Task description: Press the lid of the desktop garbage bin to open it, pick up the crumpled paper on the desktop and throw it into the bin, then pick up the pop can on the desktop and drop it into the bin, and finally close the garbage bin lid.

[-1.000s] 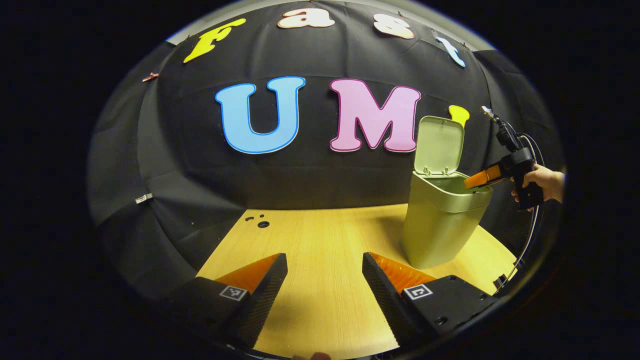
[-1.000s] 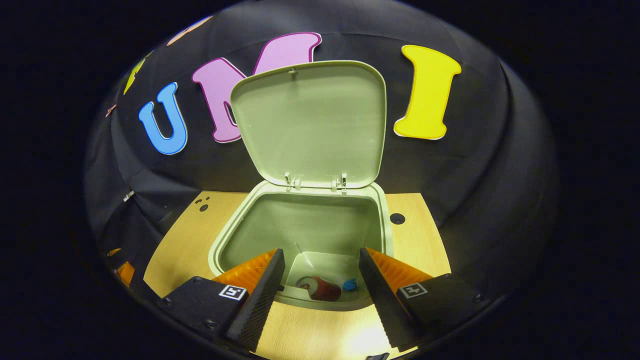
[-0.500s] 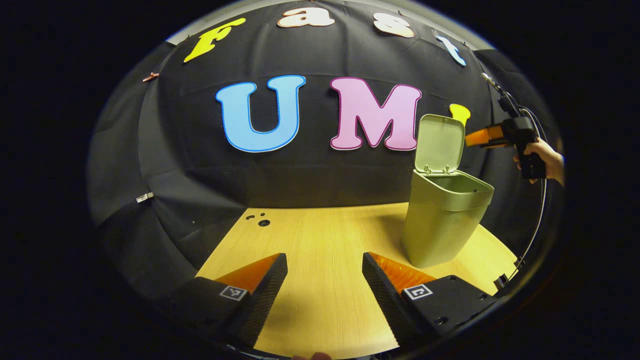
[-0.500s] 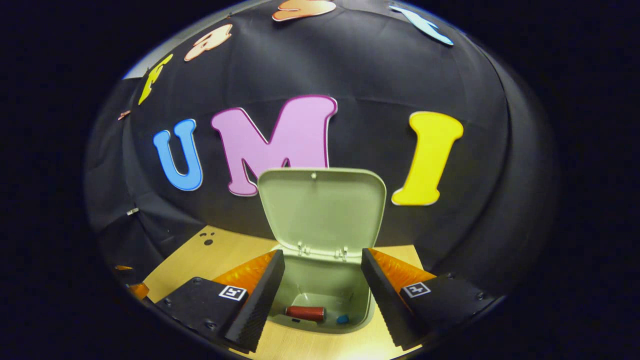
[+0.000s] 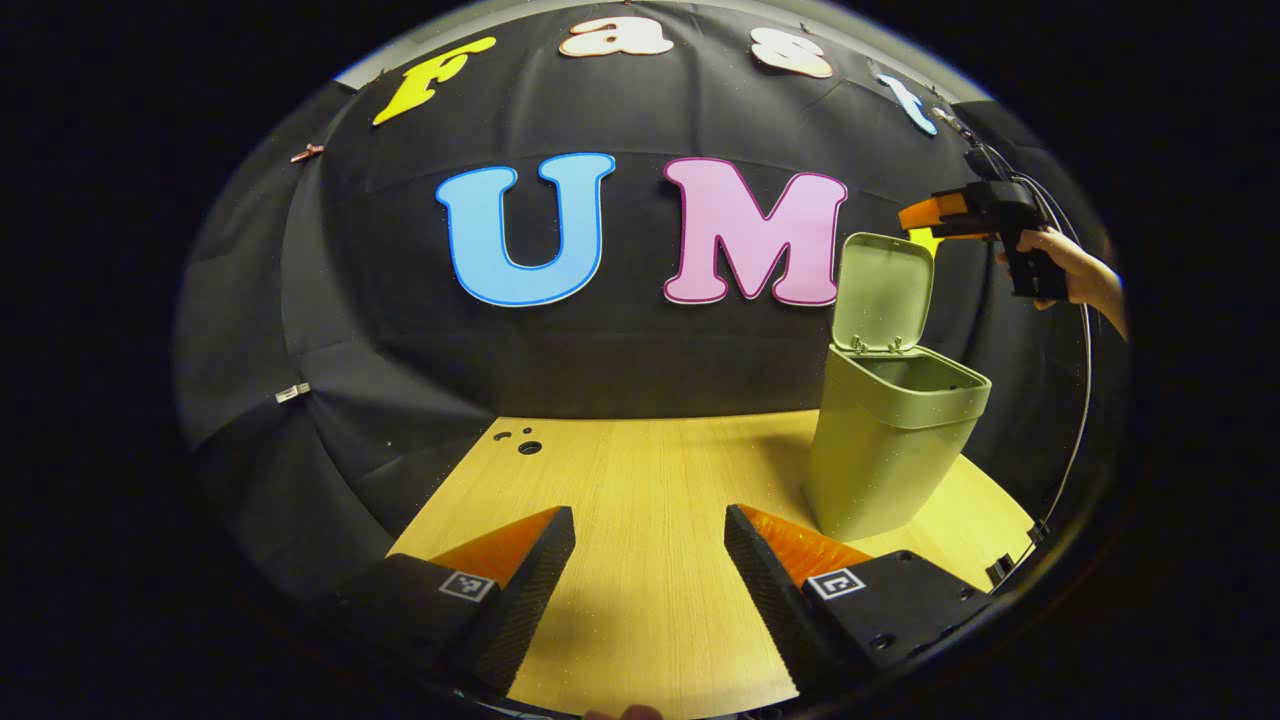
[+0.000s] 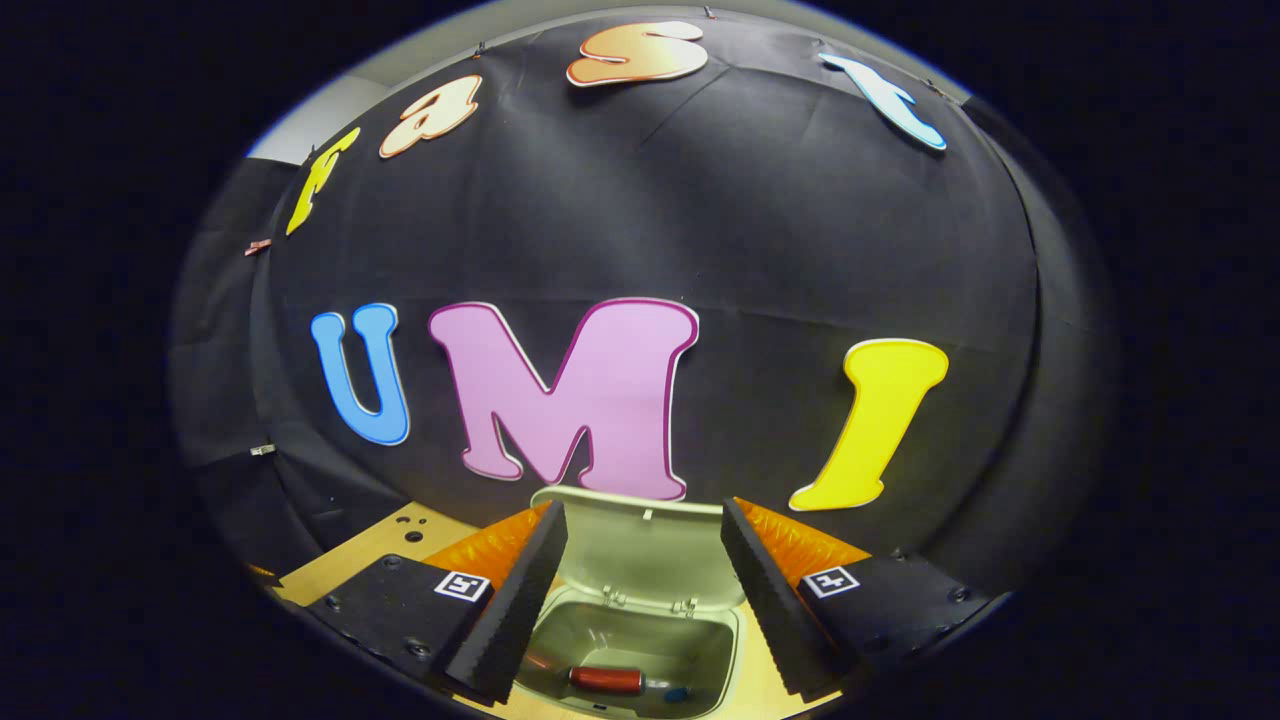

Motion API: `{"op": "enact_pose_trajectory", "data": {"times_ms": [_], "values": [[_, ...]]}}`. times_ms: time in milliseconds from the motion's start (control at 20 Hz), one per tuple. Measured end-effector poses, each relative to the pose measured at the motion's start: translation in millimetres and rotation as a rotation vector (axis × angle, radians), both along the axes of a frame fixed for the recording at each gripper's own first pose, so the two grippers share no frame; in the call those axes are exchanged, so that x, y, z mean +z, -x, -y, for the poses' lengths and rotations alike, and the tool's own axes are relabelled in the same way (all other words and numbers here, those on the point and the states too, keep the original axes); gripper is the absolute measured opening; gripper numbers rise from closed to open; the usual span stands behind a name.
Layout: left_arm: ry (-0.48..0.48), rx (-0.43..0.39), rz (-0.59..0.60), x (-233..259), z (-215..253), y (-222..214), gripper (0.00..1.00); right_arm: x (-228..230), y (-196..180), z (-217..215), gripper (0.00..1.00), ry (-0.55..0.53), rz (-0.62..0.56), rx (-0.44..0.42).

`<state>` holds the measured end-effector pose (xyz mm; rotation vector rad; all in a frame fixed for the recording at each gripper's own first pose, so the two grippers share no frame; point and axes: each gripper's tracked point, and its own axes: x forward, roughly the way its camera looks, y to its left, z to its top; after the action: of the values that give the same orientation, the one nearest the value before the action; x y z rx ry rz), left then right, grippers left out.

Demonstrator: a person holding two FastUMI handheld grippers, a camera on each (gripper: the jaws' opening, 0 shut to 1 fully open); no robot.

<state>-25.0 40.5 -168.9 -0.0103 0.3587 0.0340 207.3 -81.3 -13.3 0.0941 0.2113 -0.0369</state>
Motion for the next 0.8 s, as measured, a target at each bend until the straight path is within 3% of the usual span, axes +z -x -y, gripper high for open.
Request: {"op": "enact_pose_trajectory", "data": {"times_ms": [450, 500, 800], "values": [[0.009, 0.085, 0.007, 1, -22, 0, 0.98, -7, -50, 10, 1.0, 0.0, -0.001, -0.045], [0.009, 0.093, 0.006, -1, -25, 2, 0.98, -11, -54, 11, 0.97, 0.006, -0.012, -0.046], [0.008, 0.103, -0.001, -2, -29, 6, 0.98, -26, -54, 11, 0.96, 0.011, -0.059, -0.04]]}}
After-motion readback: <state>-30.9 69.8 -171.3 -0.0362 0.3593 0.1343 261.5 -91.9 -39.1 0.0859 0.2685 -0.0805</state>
